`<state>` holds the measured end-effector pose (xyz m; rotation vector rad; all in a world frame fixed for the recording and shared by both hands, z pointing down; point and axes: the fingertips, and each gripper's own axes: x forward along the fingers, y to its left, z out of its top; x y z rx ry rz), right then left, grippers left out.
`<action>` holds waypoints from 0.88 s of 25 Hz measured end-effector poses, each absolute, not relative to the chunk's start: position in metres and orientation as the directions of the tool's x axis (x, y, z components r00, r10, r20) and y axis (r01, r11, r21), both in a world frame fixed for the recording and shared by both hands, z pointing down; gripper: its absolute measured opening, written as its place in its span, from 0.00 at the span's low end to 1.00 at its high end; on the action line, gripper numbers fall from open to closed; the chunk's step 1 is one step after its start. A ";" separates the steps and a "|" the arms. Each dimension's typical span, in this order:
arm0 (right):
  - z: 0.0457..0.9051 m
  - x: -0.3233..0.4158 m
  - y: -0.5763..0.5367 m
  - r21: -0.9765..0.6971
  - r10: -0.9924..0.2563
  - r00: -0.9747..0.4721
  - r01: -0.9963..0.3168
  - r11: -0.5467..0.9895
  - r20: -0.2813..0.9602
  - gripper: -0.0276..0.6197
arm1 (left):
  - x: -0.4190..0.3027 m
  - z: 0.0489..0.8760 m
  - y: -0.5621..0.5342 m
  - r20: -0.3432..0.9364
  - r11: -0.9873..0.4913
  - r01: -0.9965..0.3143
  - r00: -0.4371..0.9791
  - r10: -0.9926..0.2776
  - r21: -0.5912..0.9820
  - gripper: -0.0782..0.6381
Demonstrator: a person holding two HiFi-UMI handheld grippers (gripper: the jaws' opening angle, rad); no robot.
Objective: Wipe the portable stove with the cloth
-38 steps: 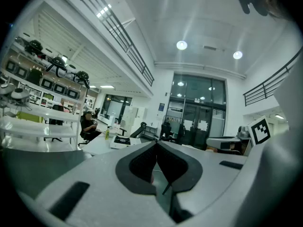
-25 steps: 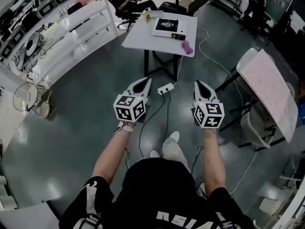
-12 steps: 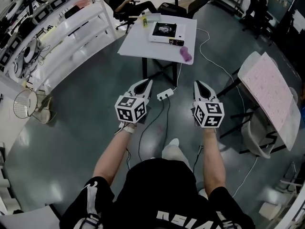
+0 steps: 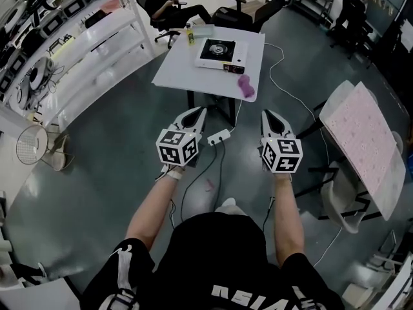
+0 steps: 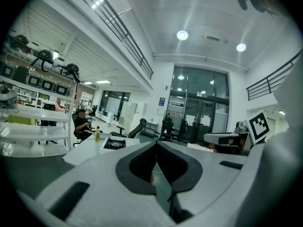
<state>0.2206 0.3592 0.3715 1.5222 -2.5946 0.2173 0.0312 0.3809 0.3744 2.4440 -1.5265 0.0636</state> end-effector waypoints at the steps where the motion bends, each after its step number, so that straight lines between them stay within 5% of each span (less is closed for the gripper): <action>1: 0.372 0.224 0.353 -0.062 -0.855 -0.487 -0.873 0.484 0.180 0.06 | 0.035 0.375 0.375 0.174 -0.414 -0.890 0.446 -0.878 0.193 0.12; 22: 0.401 0.263 0.259 -0.088 -0.838 -0.500 -0.865 0.494 0.220 0.06 | 0.080 0.403 0.287 0.197 -0.405 -0.889 0.446 -0.873 0.214 0.12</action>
